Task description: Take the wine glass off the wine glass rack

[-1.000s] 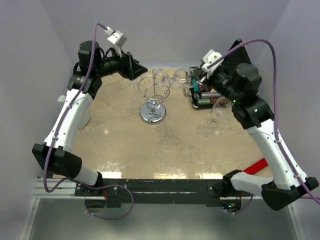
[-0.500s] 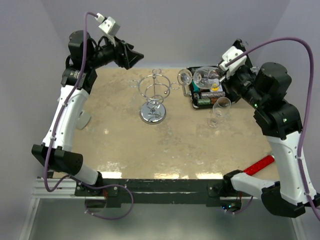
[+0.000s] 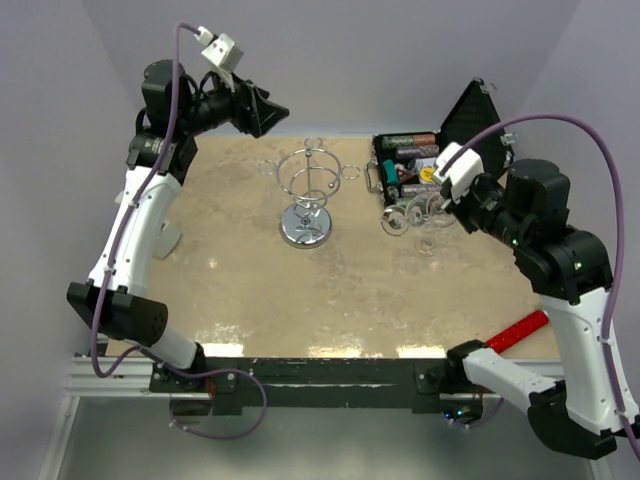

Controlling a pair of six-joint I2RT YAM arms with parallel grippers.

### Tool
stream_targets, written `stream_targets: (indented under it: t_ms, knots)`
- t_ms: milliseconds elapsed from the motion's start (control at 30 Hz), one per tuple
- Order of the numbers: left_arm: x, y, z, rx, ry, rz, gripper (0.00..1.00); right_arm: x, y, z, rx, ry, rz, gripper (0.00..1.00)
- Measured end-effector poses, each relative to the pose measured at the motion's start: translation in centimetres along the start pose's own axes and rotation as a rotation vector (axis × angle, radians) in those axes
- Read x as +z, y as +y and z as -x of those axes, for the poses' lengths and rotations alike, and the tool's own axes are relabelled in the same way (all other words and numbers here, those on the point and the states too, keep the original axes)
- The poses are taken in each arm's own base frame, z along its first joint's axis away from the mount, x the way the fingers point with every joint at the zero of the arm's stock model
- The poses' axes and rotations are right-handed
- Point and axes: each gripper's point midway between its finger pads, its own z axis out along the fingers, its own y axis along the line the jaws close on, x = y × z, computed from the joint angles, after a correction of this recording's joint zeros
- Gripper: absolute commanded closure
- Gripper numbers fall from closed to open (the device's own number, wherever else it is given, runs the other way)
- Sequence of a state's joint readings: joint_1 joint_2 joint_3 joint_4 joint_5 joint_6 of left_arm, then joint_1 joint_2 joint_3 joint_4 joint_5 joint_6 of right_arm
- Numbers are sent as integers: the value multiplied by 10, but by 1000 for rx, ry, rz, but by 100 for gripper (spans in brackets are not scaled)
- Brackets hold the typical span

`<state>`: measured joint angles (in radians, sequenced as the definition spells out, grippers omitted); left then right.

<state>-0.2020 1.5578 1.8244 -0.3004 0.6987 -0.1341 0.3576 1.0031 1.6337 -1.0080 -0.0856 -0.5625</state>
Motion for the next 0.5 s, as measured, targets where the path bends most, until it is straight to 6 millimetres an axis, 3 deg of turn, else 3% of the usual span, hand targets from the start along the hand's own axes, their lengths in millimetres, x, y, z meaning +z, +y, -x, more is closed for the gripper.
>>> stream_targets:
  t_ms: [300,500]
  knots:
    - [-1,1,-7,-6,12,8,28,10,18,-33,2,104,56,100]
    - [-2,2,-10,-8,18,14,28,23,34,-67,-20,194,101,100]
